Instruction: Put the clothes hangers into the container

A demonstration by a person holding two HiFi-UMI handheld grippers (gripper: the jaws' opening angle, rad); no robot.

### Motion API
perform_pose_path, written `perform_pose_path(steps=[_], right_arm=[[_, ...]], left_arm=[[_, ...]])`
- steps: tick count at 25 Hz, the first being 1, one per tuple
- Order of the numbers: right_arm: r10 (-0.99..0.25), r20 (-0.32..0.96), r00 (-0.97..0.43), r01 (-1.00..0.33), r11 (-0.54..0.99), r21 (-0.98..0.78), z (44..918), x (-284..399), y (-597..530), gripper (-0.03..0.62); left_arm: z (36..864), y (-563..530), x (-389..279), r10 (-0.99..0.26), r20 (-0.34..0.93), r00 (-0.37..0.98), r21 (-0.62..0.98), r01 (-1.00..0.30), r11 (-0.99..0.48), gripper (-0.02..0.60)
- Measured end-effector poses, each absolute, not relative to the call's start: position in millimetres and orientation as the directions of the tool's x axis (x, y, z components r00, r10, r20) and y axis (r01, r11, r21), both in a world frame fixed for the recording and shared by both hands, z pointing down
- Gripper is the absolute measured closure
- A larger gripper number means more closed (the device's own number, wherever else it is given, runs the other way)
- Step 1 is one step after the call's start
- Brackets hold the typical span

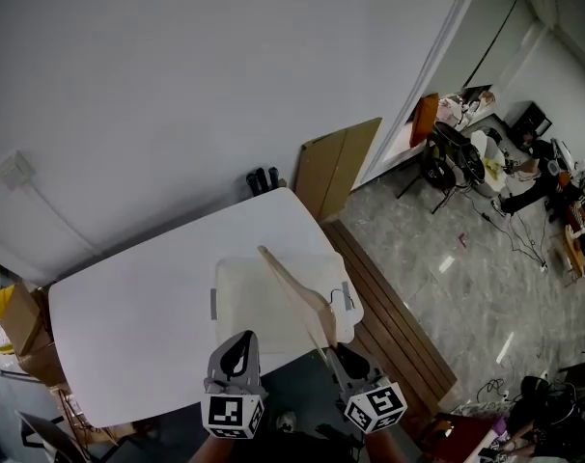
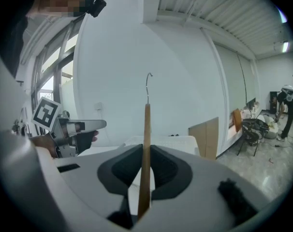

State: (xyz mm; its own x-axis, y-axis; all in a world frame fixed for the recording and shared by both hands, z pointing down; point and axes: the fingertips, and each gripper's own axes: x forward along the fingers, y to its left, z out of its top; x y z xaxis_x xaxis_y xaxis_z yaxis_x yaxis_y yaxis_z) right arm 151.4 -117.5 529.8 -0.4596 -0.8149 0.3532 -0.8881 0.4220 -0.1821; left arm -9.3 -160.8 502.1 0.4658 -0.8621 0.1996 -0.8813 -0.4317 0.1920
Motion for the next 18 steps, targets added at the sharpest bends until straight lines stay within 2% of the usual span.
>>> perform_pose_path(steps=[18], right_arm=[[-0.748,0.392,-0.536,-0.841,0.515,-0.168,532.5,143.0,-124.2,0.534]], left_arm=[[506.5,-173.2,-14.9,-0.87,0.206,0.447,0.203,-0.89,-0.409,0.574]])
